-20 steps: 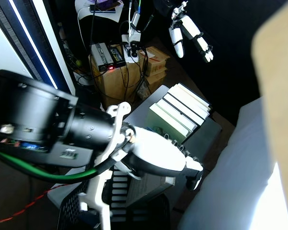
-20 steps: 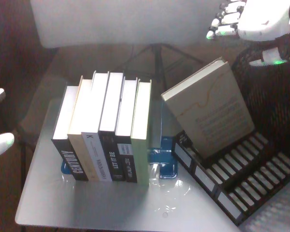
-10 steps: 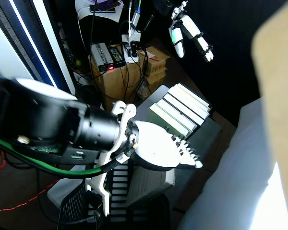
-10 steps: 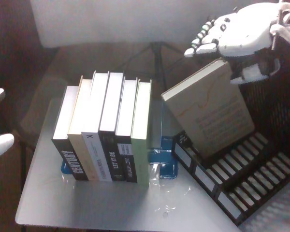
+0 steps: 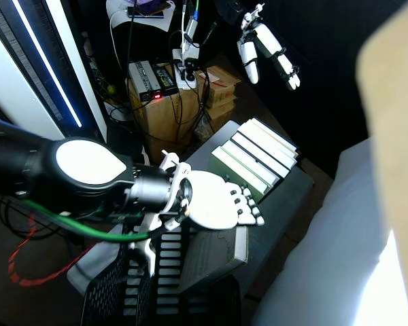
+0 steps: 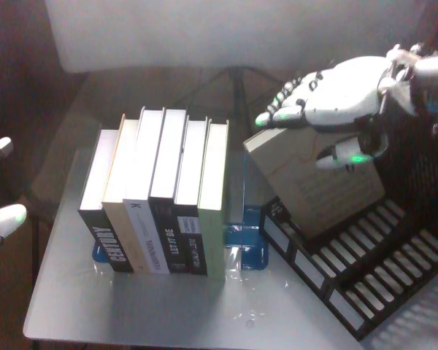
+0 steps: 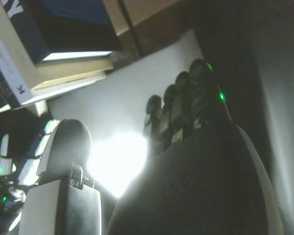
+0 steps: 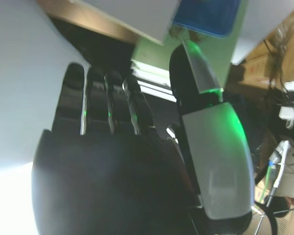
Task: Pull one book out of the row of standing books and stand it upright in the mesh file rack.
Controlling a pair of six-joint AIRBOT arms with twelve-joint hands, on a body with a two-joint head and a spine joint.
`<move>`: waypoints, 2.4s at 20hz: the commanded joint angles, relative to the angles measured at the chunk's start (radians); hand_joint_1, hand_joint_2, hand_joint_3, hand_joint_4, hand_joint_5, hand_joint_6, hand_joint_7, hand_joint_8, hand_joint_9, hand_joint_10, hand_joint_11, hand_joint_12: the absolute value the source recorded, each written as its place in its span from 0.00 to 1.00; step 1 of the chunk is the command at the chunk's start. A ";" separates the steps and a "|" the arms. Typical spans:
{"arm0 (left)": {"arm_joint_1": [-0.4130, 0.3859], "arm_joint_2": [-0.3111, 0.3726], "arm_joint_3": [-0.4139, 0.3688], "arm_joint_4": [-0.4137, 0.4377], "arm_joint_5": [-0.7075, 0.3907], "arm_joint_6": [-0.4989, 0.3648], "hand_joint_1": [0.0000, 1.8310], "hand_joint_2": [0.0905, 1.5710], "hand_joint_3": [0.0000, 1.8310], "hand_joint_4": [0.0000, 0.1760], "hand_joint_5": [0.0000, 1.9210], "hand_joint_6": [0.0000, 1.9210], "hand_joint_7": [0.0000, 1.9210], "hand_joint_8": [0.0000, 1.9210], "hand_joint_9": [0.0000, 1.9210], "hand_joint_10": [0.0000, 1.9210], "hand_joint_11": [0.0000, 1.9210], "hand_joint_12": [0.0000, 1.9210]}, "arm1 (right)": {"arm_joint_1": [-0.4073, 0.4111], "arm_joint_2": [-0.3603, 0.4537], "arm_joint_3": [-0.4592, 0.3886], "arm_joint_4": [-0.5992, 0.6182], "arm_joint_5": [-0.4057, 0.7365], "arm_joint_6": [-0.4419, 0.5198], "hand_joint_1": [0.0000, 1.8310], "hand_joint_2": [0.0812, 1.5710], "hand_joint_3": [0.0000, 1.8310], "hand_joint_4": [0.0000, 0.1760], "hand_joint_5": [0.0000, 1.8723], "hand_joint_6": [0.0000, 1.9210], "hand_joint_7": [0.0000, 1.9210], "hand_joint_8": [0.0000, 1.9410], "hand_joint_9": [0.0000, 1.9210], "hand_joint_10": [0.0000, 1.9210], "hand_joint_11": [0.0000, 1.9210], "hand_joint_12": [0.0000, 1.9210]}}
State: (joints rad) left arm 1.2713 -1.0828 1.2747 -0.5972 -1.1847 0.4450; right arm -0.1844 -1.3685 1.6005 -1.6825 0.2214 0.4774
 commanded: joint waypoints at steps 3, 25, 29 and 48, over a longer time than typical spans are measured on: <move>-0.005 -0.001 0.005 -0.015 -0.119 -0.005 0.29 0.85 0.00 0.21 0.04 0.00 0.00 0.00 0.00 0.00 0.00 0.00 | -0.028 -0.006 0.038 0.065 -0.042 -0.003 0.48 0.84 0.00 0.00 0.00 0.00 0.00 0.00 0.00 0.00 0.00 0.00; -0.005 -0.005 0.001 -0.020 -0.127 -0.008 0.29 0.85 0.00 0.16 0.05 0.00 0.00 0.00 0.00 0.00 0.00 0.00 | -0.079 0.147 -0.036 0.130 -0.126 -0.003 0.47 0.85 0.00 0.00 0.00 0.00 0.00 0.00 0.00 0.00 0.00 0.00; -0.005 -0.004 -0.002 -0.018 -0.134 -0.010 0.28 0.85 0.00 0.17 0.04 0.00 0.00 0.00 0.00 0.00 0.00 0.00 | -0.054 0.194 -0.086 0.124 -0.128 -0.004 0.42 0.84 0.00 0.00 0.00 0.00 0.00 0.00 0.00 0.00 0.00 0.00; -0.214 0.059 -0.021 0.296 -0.241 -0.058 0.31 0.85 0.00 0.32 0.01 0.00 0.00 0.00 0.00 0.00 0.02 0.01 | -0.220 0.418 -0.325 1.249 0.543 -0.607 0.42 0.80 0.01 0.00 0.00 0.09 0.04 0.00 0.00 0.29 0.00 0.61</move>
State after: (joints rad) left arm 1.0557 -1.0359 1.2476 -0.2848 -1.2984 0.3904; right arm -0.4225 -0.9585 1.2694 -0.4618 0.6415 -0.1360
